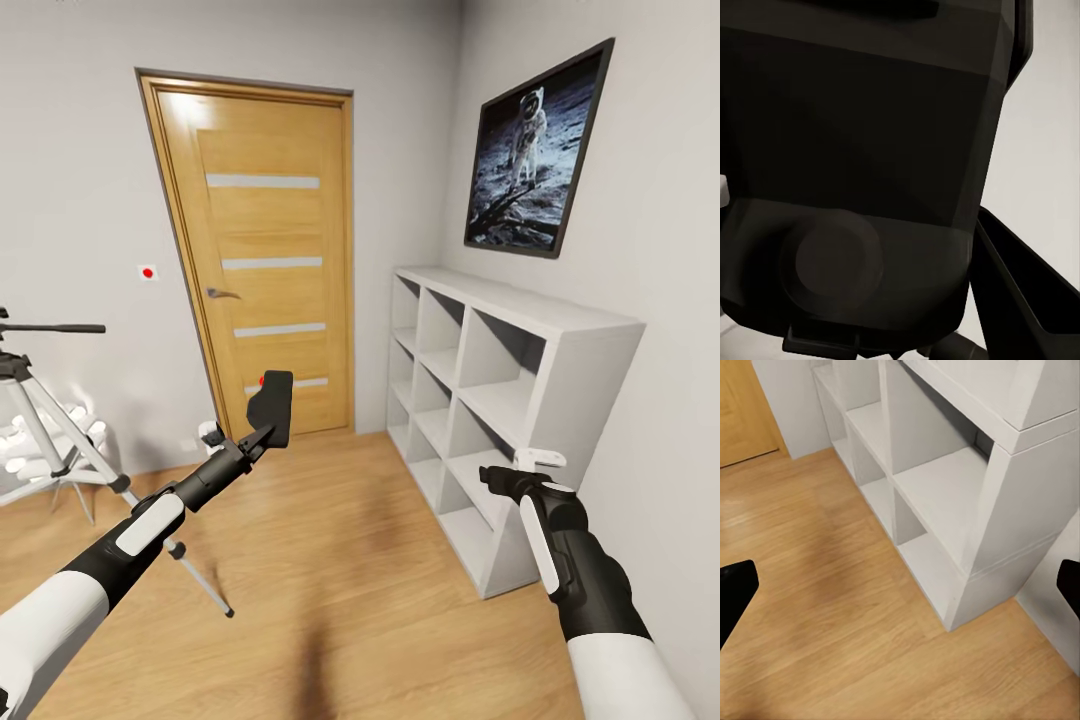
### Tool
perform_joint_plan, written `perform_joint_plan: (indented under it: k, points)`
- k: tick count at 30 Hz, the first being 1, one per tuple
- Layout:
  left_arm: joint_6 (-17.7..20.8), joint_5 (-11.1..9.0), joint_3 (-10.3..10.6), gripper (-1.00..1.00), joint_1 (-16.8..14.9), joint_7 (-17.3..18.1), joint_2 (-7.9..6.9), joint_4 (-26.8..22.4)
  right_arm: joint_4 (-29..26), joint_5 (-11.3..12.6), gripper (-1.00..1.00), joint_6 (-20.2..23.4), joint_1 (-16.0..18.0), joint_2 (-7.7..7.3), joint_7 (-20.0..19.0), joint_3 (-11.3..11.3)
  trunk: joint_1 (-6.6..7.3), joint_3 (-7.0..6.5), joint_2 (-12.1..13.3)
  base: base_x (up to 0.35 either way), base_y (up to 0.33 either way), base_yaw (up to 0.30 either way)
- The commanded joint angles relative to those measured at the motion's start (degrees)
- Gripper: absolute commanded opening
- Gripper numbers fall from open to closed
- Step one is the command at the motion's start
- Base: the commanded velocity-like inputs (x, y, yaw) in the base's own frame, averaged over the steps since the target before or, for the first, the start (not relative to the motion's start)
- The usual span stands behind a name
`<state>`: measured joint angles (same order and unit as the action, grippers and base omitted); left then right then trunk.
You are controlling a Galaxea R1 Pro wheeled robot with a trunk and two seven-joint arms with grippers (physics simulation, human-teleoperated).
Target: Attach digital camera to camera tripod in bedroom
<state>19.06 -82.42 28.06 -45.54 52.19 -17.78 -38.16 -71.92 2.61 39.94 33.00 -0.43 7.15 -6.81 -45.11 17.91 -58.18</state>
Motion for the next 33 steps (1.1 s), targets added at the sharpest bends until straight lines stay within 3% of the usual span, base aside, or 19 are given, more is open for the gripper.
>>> perform_joint_plan:
  k: [1,33]
  points:
    - [0.4,-0.6,0.3,-1.0,-0.1,0.1,-0.06,0.0,0.0,0.3,1.0,0.3,0.0,-0.03,0.3,0.0,0.22,-0.11,0.4,0.0,0.0,0.0]
    - [0.4,-0.6,0.3,-1.0,-0.1,0.1,0.02,0.0,-0.1,0.3,1.0,0.2,0.0,0.05,0.4,0.1,7.25,-5.86,13.2,0.0,0.0,0.0]
